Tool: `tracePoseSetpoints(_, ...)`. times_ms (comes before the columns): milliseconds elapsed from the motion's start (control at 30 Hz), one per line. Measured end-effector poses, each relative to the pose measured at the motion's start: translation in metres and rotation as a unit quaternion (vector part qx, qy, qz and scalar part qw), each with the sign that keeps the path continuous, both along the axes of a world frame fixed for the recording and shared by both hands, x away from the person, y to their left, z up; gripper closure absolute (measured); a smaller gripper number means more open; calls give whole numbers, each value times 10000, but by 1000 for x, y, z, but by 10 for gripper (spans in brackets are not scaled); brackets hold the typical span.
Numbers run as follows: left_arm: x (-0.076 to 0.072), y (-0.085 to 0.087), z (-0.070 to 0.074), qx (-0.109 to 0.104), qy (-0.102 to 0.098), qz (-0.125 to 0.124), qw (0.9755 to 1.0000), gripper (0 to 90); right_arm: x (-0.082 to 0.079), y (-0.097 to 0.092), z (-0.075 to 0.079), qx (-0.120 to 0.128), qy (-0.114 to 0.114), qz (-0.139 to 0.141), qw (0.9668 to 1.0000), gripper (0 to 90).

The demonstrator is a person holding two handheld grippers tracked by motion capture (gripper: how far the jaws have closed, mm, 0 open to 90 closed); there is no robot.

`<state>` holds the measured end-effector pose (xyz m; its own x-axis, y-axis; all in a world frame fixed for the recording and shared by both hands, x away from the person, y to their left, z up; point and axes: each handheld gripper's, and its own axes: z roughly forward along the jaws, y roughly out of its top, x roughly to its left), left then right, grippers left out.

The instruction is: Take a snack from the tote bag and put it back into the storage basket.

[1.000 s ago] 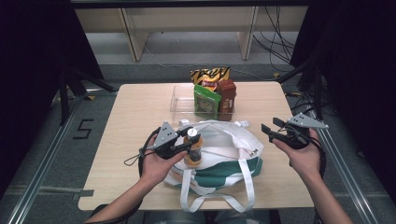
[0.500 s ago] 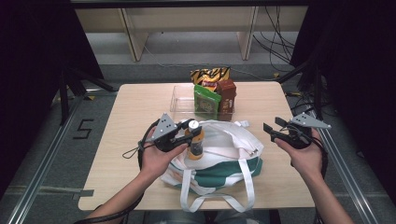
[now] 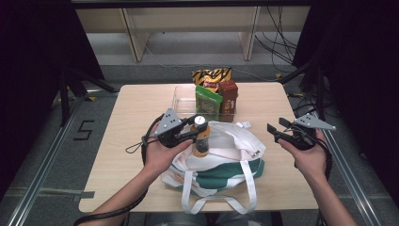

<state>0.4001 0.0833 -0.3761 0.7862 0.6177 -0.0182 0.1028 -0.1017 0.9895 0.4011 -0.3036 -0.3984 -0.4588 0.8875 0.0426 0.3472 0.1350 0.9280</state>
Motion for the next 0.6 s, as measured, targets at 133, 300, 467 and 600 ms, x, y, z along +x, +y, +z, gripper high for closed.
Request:
tracePoseSetpoints(133,1,0,3,-41,-19,-13,10000,588,-1,2,-1,28,7,-15,10000,438)
tracePoseSetpoints(300,2,0,8,-93,-19,-58,9999,588,0,3,-1,-4,-101,-4,9999,437)
tracePoseSetpoints(467,5,-2,11,-93,-24,-75,9999,588,0,1,-1,8,23,20,10000,437)
tracePoseSetpoints(600,7,-1,15,-154,-23,-68,9999,588,-2,3,-2,78,72,-71,9999,437)
